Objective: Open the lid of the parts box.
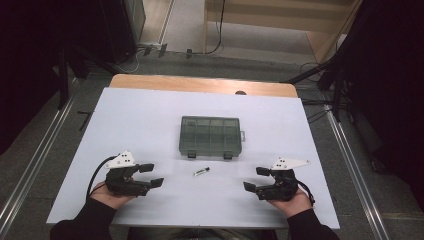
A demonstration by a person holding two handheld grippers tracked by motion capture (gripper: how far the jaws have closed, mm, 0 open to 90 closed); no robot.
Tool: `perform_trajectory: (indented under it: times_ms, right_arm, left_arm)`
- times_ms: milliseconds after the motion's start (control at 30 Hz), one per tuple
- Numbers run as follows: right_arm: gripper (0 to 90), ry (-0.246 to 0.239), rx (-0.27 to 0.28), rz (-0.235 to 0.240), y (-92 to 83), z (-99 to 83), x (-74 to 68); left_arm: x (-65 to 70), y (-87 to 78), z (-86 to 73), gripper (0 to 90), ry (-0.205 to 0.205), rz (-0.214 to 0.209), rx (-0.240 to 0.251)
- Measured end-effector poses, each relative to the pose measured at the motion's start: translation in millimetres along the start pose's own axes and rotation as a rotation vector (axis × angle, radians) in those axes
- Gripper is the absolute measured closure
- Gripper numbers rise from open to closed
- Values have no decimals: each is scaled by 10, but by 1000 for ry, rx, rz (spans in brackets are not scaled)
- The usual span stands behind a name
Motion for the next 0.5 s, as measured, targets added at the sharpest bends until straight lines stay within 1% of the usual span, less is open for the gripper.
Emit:
perform_trajectory:
  times_ms: [233,300,500]
  right_arm:
    - [210,1,1,1,-7,-1,3]
    - [212,2,3,2,-5,3,4]
    - [216,9,1,1,-7,2,14]
  left_arm:
    - [7,9,-6,321,-5,1,-3]
    - [4,13,-16,321,-3,2,-9]
    - [4,13,-11,321,0,0,-6]
Point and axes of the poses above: each handheld gripper's, and its own axes: y roughly forward along the jaws, z roughly out of its top, x roughly to its right, the point moved 10 cm from there along y, roughly forward along the jaws, and after that the axes turned 12 degrees about x, right-handed, at the moved point
